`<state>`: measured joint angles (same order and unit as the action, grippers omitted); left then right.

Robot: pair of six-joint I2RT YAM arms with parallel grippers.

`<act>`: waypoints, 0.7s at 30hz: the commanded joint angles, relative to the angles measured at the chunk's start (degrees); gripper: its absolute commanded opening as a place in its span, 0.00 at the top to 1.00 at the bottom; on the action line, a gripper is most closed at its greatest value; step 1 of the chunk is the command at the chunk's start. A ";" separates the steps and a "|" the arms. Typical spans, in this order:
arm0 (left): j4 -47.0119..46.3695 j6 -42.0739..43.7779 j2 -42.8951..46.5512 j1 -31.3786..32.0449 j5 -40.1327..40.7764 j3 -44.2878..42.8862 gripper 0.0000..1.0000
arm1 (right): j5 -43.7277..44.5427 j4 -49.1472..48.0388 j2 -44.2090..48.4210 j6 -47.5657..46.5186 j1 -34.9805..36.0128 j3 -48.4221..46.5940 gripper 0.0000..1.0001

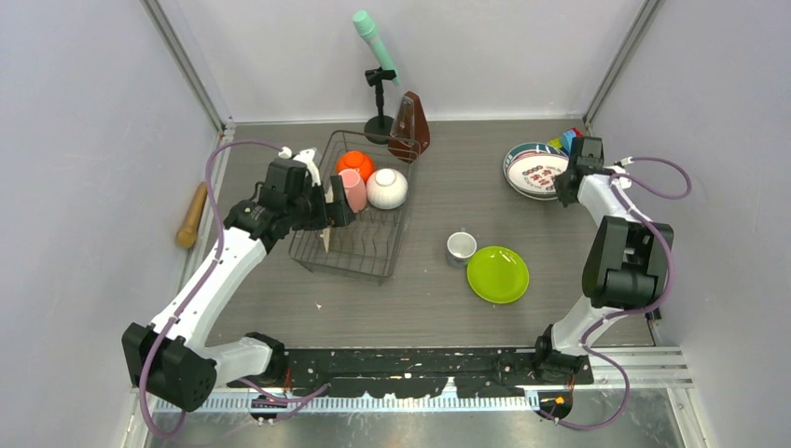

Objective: Load the mixed dishes into the dish rack

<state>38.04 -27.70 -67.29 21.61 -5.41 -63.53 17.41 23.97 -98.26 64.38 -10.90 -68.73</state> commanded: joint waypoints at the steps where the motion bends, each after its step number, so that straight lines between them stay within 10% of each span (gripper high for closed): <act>1: -0.81 0.90 1.86 -0.25 -0.71 -2.39 0.11 | -2.62 0.80 6.19 -2.65 -0.07 0.76 0.99; 21: -1.10 -0.16 2.63 -0.25 -3.56 -2.31 0.12 | -16.36 -13.26 13.48 -3.86 -0.43 16.60 1.00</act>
<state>38.00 -28.03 -66.50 21.61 -7.81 -63.64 3.53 18.15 -85.52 60.38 -11.00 -54.13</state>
